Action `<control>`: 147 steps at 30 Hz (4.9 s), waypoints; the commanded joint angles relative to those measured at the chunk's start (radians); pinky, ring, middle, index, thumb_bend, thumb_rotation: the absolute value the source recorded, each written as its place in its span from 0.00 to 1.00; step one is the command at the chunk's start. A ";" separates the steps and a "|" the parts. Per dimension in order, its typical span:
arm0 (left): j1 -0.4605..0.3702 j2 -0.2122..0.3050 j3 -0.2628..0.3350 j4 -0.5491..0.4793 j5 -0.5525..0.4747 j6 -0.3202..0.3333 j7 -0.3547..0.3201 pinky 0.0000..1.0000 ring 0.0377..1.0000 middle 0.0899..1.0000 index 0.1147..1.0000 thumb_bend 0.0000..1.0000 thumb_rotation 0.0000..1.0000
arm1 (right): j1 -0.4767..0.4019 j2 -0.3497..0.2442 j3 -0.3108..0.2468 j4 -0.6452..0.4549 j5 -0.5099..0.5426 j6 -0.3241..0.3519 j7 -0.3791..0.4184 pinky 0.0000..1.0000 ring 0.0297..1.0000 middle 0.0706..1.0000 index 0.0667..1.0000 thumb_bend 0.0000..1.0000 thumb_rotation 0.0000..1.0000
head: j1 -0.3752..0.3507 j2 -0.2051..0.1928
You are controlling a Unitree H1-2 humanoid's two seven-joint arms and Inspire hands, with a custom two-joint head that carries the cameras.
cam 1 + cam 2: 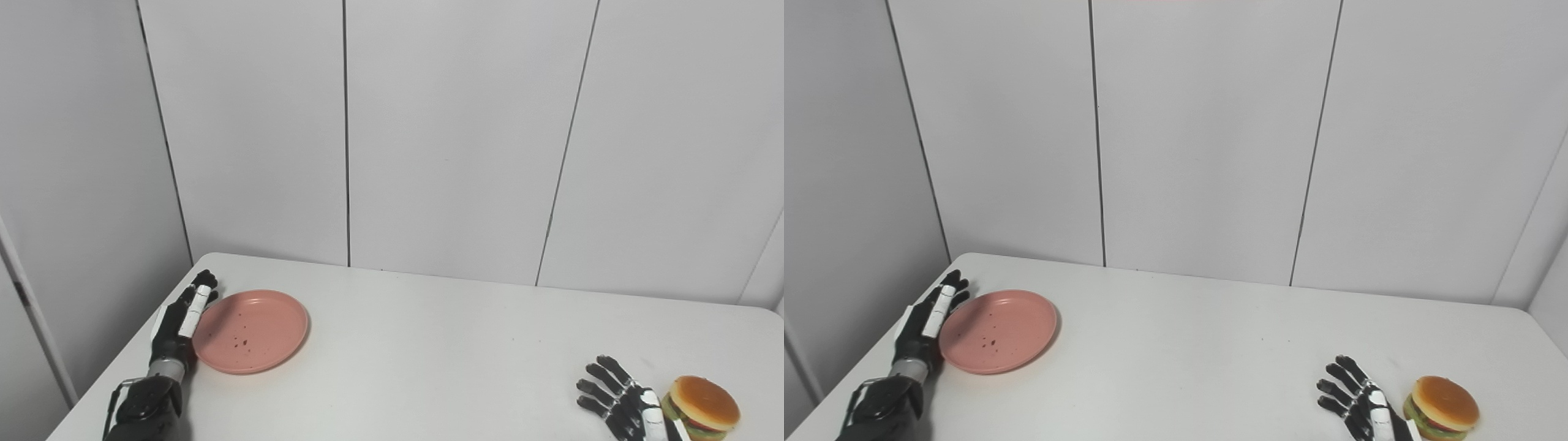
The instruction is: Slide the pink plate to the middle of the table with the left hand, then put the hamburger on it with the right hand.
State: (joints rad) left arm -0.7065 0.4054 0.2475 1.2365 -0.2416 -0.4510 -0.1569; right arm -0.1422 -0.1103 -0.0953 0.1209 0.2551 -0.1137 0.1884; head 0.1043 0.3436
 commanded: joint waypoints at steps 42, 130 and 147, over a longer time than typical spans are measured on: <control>0.038 -0.212 -0.129 -0.403 0.066 0.231 0.009 0.88 0.89 0.88 0.85 0.90 0.82 | 0.109 0.045 0.044 -0.050 -0.024 0.059 -0.020 0.74 0.77 0.83 0.83 0.80 0.96 | -0.065 0.072; 0.128 -0.371 -0.226 -0.677 0.174 0.451 0.078 0.97 0.88 0.86 0.80 0.88 0.89 | 0.023 -0.001 0.100 -0.450 -0.611 0.024 -0.283 0.64 0.73 0.80 0.83 0.73 1.00 | -0.430 0.160; 0.122 -0.371 -0.228 -0.648 0.176 0.431 0.076 0.97 0.88 0.85 0.80 0.88 0.89 | -0.152 -0.251 0.066 -0.327 -0.981 -0.020 -0.355 0.60 0.73 0.78 0.77 0.69 0.99 | -0.426 0.143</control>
State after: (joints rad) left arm -0.5473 0.0399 0.0256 0.5891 -0.0640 -0.0188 -0.0716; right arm -0.2500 -0.3387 -0.0279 -0.1916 -0.6850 -0.1083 -0.1347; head -0.3221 0.4863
